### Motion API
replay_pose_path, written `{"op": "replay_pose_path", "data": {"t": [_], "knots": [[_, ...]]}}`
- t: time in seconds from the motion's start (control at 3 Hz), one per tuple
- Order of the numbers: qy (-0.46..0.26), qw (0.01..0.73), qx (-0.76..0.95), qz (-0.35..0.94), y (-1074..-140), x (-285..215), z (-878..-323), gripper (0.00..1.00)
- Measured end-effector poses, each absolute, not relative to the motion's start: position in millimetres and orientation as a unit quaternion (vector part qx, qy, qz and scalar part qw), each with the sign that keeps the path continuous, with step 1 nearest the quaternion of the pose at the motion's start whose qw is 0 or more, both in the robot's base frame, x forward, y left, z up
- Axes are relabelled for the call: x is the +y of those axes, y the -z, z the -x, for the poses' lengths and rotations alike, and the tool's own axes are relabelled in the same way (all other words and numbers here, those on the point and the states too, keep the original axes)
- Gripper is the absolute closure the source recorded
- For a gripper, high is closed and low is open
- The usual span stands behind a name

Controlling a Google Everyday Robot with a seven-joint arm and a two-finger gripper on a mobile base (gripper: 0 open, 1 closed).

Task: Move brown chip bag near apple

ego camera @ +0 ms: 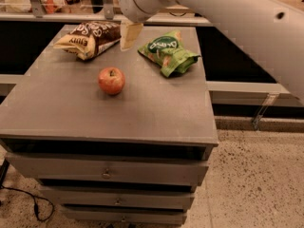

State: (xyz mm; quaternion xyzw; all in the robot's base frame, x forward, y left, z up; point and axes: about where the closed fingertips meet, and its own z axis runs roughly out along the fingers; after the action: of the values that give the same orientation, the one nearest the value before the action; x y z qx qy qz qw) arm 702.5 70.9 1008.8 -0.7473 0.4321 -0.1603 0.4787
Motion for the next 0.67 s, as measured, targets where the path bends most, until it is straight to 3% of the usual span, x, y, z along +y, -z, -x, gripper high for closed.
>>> {"op": "replay_pose_path", "data": {"t": [0.33,0.67], "knots": [[0.163,0.475,0.388,0.773,-999.9,122.3,-741.8,0.00],[0.163,0.474,0.388,0.773,-999.1,121.7,-741.4,0.00]]}}
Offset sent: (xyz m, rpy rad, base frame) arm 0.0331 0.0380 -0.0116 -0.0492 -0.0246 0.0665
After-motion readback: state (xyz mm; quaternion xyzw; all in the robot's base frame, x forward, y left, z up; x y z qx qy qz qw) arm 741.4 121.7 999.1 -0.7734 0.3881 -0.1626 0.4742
